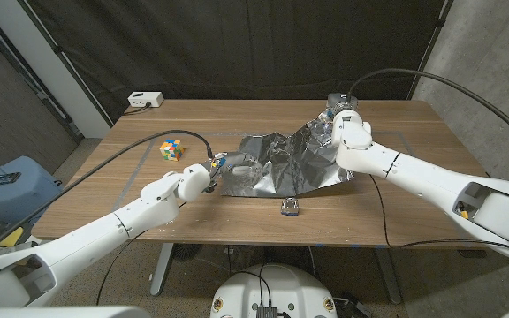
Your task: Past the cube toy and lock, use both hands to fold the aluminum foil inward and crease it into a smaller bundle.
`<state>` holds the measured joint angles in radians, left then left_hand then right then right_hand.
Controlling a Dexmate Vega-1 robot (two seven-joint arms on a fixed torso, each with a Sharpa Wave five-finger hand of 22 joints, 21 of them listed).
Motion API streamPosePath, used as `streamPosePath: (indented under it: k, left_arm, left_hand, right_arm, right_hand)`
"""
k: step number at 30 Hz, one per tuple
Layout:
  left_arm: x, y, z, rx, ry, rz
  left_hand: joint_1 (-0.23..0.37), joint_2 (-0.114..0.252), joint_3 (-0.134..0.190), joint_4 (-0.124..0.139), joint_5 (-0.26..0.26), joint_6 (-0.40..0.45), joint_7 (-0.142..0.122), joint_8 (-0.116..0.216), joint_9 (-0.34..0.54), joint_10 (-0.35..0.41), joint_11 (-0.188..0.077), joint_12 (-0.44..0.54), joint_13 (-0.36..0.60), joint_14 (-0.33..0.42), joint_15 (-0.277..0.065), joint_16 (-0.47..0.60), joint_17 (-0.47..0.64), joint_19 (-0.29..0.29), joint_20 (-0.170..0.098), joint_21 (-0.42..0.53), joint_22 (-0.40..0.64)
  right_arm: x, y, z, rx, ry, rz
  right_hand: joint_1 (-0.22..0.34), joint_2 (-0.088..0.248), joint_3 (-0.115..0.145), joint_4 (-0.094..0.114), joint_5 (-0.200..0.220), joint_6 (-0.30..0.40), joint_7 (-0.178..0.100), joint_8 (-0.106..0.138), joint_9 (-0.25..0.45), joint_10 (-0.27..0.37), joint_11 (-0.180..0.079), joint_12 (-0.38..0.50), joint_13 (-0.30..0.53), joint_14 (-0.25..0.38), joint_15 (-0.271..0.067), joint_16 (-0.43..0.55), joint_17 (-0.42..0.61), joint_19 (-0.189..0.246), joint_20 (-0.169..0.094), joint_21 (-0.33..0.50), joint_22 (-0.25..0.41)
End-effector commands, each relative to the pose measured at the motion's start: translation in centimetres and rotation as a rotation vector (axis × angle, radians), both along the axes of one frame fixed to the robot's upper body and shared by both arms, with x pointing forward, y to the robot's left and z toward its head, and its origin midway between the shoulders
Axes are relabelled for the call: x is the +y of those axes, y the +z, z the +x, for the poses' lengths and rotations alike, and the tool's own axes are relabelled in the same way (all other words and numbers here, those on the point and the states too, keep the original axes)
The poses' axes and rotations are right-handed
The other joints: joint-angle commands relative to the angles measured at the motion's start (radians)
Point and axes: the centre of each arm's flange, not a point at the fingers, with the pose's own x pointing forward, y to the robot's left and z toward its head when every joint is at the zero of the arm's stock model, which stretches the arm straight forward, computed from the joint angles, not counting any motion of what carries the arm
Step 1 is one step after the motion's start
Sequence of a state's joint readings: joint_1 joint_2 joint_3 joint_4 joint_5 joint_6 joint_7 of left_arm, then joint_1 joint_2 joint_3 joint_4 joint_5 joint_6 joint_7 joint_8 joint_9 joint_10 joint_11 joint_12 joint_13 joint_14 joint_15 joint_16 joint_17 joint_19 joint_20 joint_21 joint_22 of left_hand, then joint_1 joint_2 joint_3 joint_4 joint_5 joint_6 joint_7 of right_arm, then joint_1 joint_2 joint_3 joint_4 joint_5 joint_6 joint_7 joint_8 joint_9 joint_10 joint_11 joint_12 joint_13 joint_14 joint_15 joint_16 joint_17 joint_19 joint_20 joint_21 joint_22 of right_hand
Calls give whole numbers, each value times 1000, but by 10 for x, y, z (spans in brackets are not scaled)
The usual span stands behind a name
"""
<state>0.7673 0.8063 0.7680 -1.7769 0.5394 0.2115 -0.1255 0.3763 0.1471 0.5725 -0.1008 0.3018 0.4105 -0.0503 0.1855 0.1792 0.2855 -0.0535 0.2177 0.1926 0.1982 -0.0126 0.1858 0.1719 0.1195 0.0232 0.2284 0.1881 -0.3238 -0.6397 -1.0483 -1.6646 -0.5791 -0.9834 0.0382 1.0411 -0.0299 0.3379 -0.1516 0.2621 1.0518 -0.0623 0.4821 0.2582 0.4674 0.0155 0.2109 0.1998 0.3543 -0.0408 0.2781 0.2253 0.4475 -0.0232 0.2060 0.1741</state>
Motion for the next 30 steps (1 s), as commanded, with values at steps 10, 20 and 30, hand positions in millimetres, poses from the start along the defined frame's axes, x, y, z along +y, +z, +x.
streamPosePath:
  k: [10,20,30]
  left_arm:
    - [0,-4,-3,19,6,-38]
    - [3,-4,-3,27,5,-51]
    - [5,-5,-4,32,0,-66]
  left_hand:
    - [-9,-2,7,0,-5,4,4,2,4,1,3,-2,5,7,4,-2,2,4,0,-4,2]
    - [-11,-2,9,-1,-6,4,7,2,4,1,5,-3,5,7,7,-2,2,4,1,-4,2]
    - [-12,-1,11,-3,-7,5,8,2,4,1,7,-4,5,7,8,-2,2,5,2,-4,2]
  right_arm:
    - [10,22,-20,-15,-5,-36]
    - [18,30,-27,-19,1,-50]
    - [26,33,-33,-12,11,-43]
  right_hand:
    - [14,3,-11,1,0,0,6,8,4,9,1,-3,2,0,-38,5,5,-7,-1,0,5]
    - [16,7,-13,1,-1,1,9,10,5,11,3,-3,2,2,-34,5,6,-7,1,1,5]
    - [18,9,-16,2,-1,-3,14,8,5,11,4,-4,2,4,-34,5,6,-5,1,1,5]
